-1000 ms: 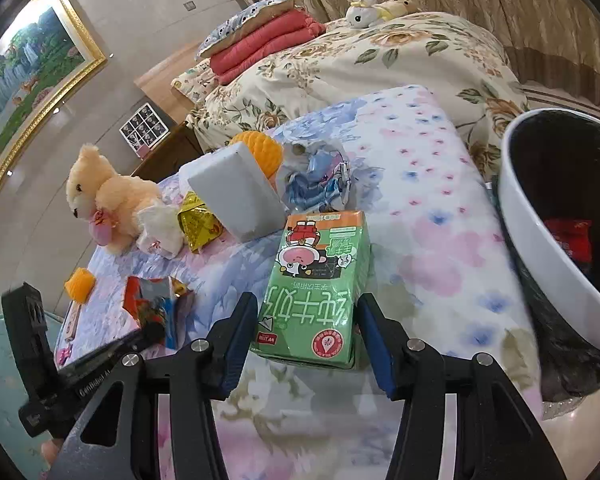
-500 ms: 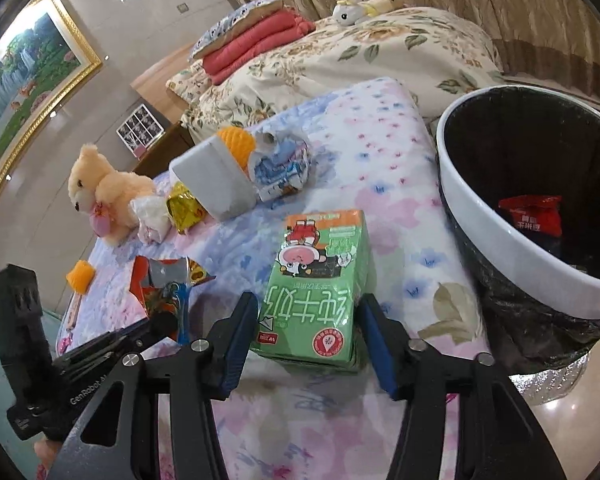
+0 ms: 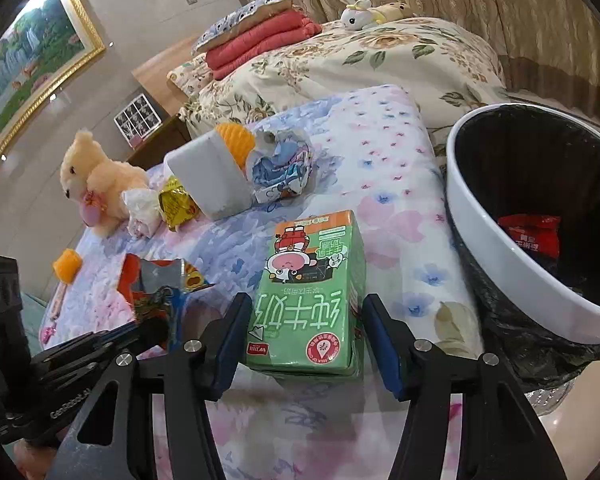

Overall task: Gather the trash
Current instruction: 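Carry the Ovaltine packet and green carton toward the trash bin, then hold both items over the bin and open both grippers to drop them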

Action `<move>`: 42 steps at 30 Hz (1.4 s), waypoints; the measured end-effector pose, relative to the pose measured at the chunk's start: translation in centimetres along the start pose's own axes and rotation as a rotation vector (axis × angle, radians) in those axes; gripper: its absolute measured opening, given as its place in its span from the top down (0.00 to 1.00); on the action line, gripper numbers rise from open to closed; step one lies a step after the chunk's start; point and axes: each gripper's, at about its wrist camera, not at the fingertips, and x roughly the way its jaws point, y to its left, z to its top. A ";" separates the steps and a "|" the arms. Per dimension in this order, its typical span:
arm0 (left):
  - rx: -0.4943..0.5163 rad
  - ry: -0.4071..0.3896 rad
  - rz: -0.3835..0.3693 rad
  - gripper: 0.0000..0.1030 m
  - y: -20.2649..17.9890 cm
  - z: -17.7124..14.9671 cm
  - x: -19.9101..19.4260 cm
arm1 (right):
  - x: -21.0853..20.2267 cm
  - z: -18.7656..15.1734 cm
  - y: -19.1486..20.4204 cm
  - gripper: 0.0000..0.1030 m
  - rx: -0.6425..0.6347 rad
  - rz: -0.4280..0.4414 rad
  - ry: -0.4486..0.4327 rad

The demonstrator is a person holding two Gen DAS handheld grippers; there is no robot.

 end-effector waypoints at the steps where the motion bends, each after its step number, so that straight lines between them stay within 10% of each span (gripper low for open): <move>1: 0.005 0.000 -0.004 0.90 -0.3 0.1 0.0 | -0.2 0.0 -0.1 0.44 0.005 0.001 -0.005; 42: 0.252 0.021 -0.161 0.90 -15.2 5.0 4.0 | -9.0 2.9 -12.7 0.44 0.200 -0.094 -0.156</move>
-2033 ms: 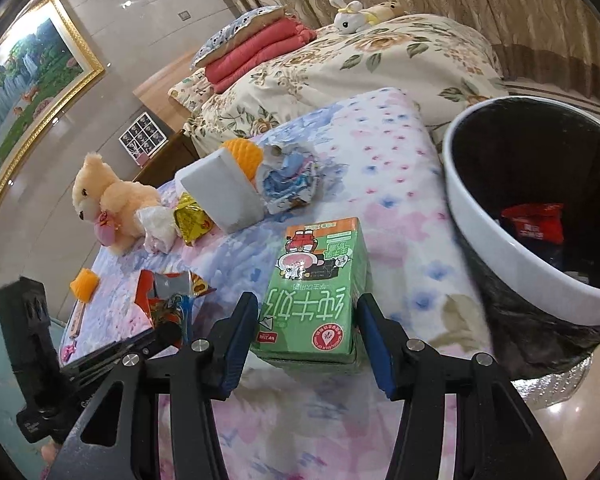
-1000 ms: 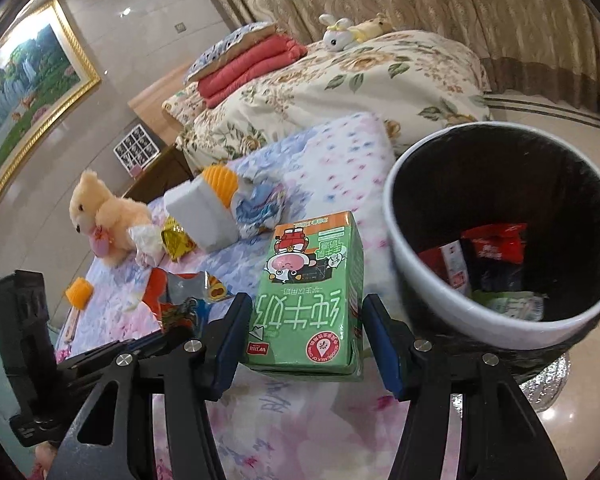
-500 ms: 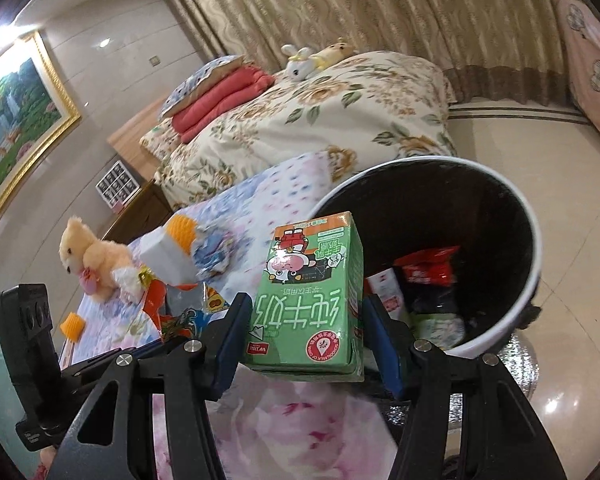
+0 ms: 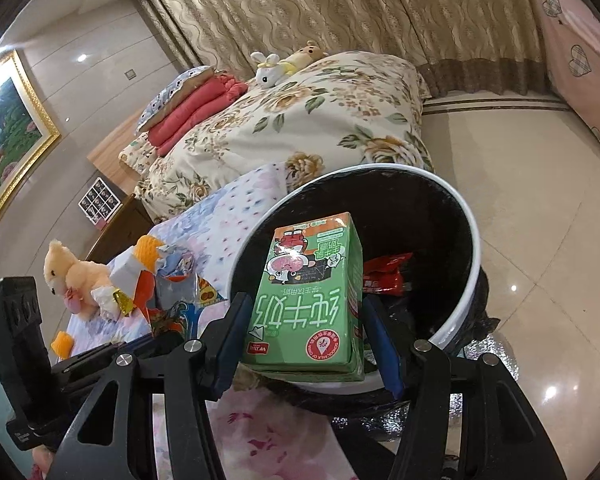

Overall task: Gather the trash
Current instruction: 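Hold both items over the bin and open both grippers to drop them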

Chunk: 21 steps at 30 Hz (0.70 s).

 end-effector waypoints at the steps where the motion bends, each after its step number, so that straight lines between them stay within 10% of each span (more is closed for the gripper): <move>1: 0.002 0.001 -0.002 0.90 -0.1 0.1 0.1 | 0.0 0.1 -0.1 0.44 0.001 -0.001 0.000; 21: 0.037 0.034 -0.027 0.90 -2.3 2.8 3.1 | 1.0 1.4 -2.5 0.44 0.024 -0.021 0.021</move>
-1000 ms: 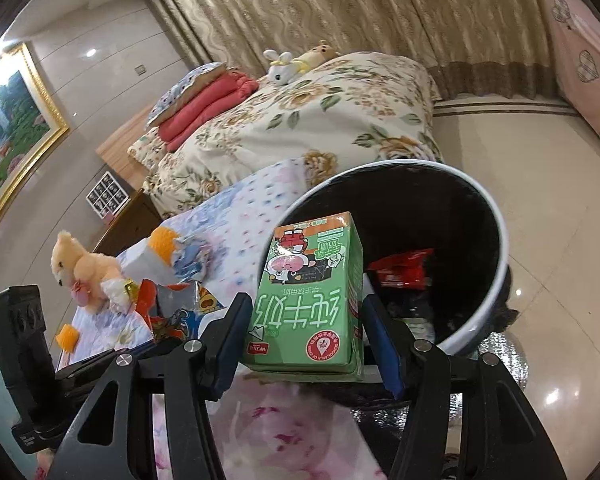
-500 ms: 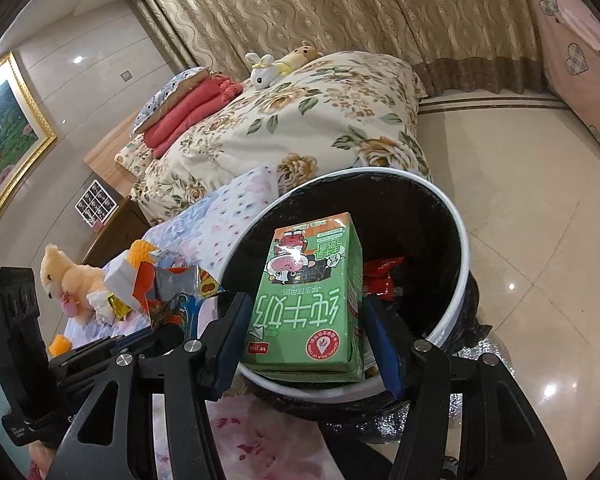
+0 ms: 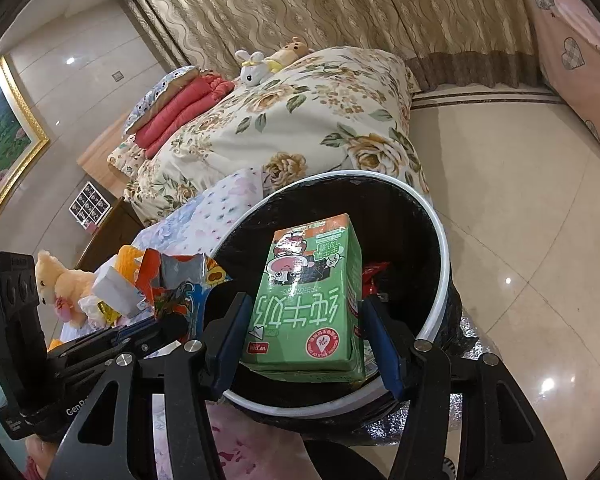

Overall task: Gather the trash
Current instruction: 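Hold both items over the bin and open both grippers to drop them, then withdraw both open grippers from the bin back toward the bed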

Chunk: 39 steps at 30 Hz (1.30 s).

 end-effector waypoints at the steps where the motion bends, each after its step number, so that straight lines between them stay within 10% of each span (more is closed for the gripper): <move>1: 0.002 0.001 0.000 0.90 -0.1 0.1 0.1 | 0.1 0.0 -0.1 0.44 0.001 -0.001 0.001; 16: -0.015 0.021 -0.007 0.87 0.0 1.0 1.4 | 0.8 0.6 -1.0 0.41 0.039 0.000 0.024; 22: -0.006 -0.006 0.013 0.58 -0.1 0.7 0.8 | 0.4 0.6 -1.0 0.41 0.055 0.008 0.012; 39: -0.158 -0.044 0.062 0.58 5.5 -4.7 -3.5 | -0.8 -1.0 2.6 0.31 0.023 0.063 -0.035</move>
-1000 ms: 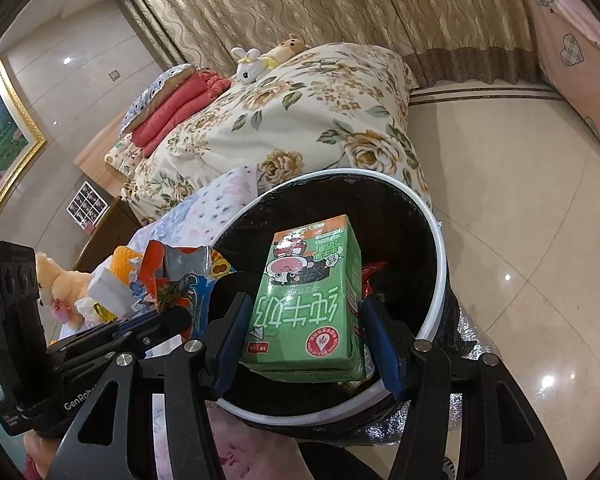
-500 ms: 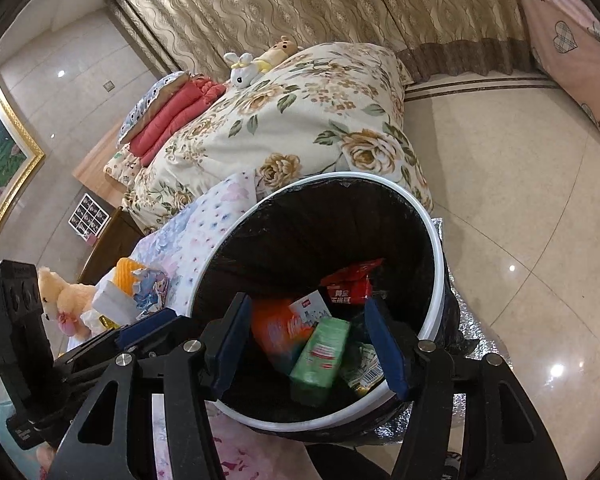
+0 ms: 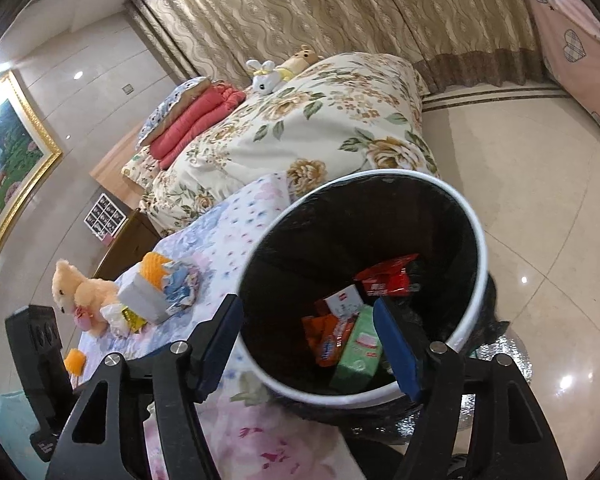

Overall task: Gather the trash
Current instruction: 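Withdraw both open grippers from the bin back toward the bed, then grasp the yellow packet with the left gripper while the right gripper grasps the crumpled foil wrapper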

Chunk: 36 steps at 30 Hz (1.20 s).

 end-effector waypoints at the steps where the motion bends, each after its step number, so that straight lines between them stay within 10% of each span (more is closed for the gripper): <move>1: -0.011 -0.002 0.005 0.58 0.5 -0.3 -0.3 | 0.0 -0.1 0.4 0.29 -0.005 0.004 0.000; 36: -0.280 -0.048 0.212 0.58 16.0 -4.5 -5.8 | 8.0 -5.7 13.9 0.07 -0.272 0.140 0.122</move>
